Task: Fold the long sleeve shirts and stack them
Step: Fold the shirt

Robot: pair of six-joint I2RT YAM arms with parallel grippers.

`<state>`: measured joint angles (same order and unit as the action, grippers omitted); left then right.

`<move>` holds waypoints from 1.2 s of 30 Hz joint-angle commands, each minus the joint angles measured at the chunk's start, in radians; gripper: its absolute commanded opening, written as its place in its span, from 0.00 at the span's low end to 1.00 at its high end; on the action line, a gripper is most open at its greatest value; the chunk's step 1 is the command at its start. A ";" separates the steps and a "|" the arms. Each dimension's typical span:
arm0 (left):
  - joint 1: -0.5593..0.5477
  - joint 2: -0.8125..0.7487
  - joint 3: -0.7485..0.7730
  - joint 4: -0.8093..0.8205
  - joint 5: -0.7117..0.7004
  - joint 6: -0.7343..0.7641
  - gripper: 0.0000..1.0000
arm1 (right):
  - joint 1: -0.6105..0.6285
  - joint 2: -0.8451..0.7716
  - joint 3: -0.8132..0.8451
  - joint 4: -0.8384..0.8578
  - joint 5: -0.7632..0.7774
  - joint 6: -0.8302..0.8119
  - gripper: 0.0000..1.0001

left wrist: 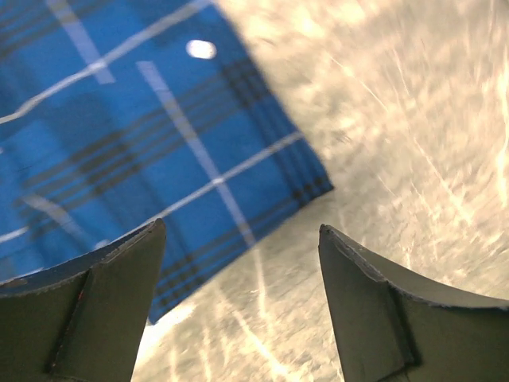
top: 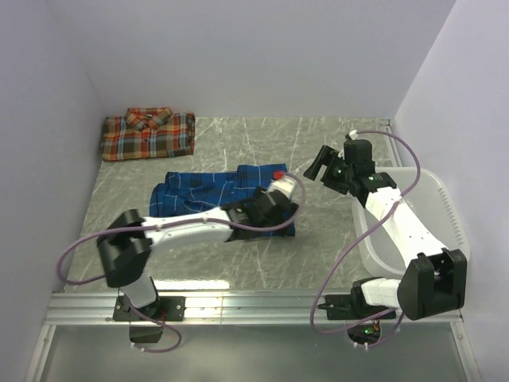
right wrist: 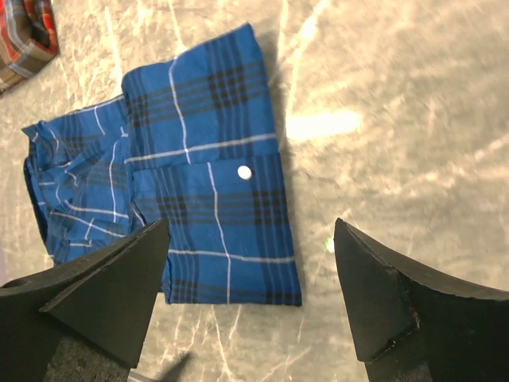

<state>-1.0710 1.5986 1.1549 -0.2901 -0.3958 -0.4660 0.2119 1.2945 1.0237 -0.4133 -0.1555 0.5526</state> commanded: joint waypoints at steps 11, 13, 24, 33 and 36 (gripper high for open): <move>-0.139 0.302 0.161 0.046 -0.157 0.187 0.78 | -0.086 -0.116 -0.109 0.067 -0.056 0.052 0.90; -0.139 0.322 0.151 0.054 -0.166 0.193 0.77 | -0.097 -0.113 -0.120 0.077 -0.065 0.056 0.90; -0.139 0.394 0.131 0.058 -0.161 0.194 0.71 | -0.120 -0.072 -0.160 0.117 -0.116 0.073 0.89; -0.136 0.386 0.105 0.068 -0.212 0.152 0.34 | -0.120 0.009 -0.226 0.218 -0.199 0.136 0.88; -0.121 0.356 0.082 0.081 -0.210 0.130 0.06 | -0.121 0.034 -0.264 0.287 -0.246 0.177 0.88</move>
<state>-1.2030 1.9923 1.2629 -0.2283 -0.5770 -0.3130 0.0998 1.3117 0.7891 -0.2150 -0.3485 0.6781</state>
